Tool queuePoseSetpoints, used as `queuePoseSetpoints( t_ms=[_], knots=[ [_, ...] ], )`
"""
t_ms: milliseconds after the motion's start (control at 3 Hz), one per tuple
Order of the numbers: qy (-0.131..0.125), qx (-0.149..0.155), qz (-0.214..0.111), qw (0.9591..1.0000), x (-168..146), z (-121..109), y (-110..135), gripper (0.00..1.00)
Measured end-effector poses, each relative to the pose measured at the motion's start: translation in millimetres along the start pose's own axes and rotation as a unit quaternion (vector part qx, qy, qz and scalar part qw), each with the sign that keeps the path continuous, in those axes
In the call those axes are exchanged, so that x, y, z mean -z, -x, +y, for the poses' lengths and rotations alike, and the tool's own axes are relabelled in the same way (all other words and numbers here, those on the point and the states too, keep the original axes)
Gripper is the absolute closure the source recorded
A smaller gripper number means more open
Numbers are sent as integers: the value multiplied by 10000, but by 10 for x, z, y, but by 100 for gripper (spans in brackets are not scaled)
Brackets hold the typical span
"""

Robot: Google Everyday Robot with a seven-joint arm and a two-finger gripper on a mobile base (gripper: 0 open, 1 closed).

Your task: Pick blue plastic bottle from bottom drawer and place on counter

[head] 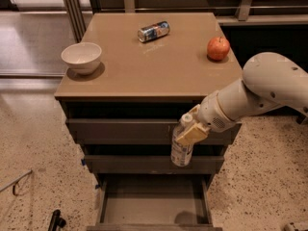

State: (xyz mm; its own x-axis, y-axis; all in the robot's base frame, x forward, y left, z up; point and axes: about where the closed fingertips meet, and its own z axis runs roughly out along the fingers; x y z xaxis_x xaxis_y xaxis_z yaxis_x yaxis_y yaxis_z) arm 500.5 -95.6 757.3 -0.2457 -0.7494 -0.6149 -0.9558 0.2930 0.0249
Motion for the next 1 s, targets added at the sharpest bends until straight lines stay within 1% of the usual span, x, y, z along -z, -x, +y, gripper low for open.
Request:
queuePoseSetpoints(
  t_ms=[333,667,1000],
  knots=[
    [-1,2,-3,10000,-5,-2,-2,100],
    [-63,27,-67,10000,264,-22,230,100],
    [-172,-4,-89,9998,775,-58,681,100]
  ],
)
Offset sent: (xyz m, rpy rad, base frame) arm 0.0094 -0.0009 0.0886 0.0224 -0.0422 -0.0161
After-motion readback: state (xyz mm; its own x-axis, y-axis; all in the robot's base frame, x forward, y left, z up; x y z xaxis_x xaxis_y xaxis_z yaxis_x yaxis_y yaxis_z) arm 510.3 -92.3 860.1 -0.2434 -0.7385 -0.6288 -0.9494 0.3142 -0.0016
